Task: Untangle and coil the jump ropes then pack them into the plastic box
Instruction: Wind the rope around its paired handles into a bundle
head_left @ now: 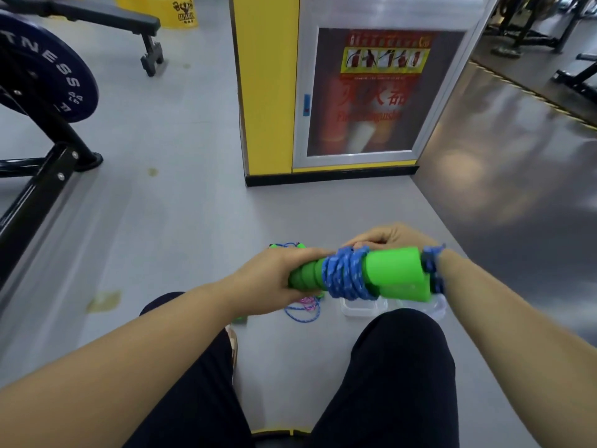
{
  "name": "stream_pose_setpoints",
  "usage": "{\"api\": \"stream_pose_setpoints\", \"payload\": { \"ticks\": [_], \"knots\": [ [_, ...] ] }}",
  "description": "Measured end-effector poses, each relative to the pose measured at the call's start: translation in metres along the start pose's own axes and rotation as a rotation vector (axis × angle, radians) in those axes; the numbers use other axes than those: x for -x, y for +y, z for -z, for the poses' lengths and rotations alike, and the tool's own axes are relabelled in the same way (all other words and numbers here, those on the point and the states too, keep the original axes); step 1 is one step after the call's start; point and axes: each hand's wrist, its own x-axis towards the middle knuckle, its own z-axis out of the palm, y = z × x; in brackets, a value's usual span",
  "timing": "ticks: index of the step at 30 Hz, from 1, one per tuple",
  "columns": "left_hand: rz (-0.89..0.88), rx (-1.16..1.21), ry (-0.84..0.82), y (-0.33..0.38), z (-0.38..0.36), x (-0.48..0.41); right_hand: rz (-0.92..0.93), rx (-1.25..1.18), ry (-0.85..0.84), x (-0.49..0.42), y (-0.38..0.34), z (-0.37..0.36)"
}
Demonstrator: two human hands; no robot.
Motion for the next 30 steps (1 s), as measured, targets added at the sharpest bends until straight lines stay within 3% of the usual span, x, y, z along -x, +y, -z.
{"api": "stream_pose_setpoints", "payload": {
  "ticks": [2,8,12,16,19,24,28,30],
  "knots": [
    [0.115,0.208,0.073,0.005,-0.002,0.002,-0.169,0.004,0.131,0.003,0.019,-0.010],
    [0.524,0.487,0.345,-0.004,-0.020,-0.011,0.143,0.347,0.167,0.021,0.020,-0.066],
    [0.567,0.198,0.322,-0.010,-0.026,-0.016,0.135,0.736,0.171,0.020,0.014,-0.072],
    [0.632,0.077,0.271,-0.013,-0.026,-0.015,0.216,1.071,0.204,0.026,-0.006,-0.065],
    [0.634,-0.119,0.107,-0.011,-0.029,-0.015,0.326,1.221,0.122,0.026,-0.026,-0.060],
    [0.420,-0.501,-0.132,0.007,-0.042,-0.018,0.428,1.170,-0.123,0.008,-0.049,-0.043],
    [0.293,-0.559,-0.157,0.005,-0.036,-0.022,0.263,0.610,-0.184,-0.001,-0.049,-0.020],
    [0.192,-0.546,-0.184,0.002,-0.029,-0.020,0.170,0.452,-0.206,-0.003,-0.045,-0.012]
  ]
}}
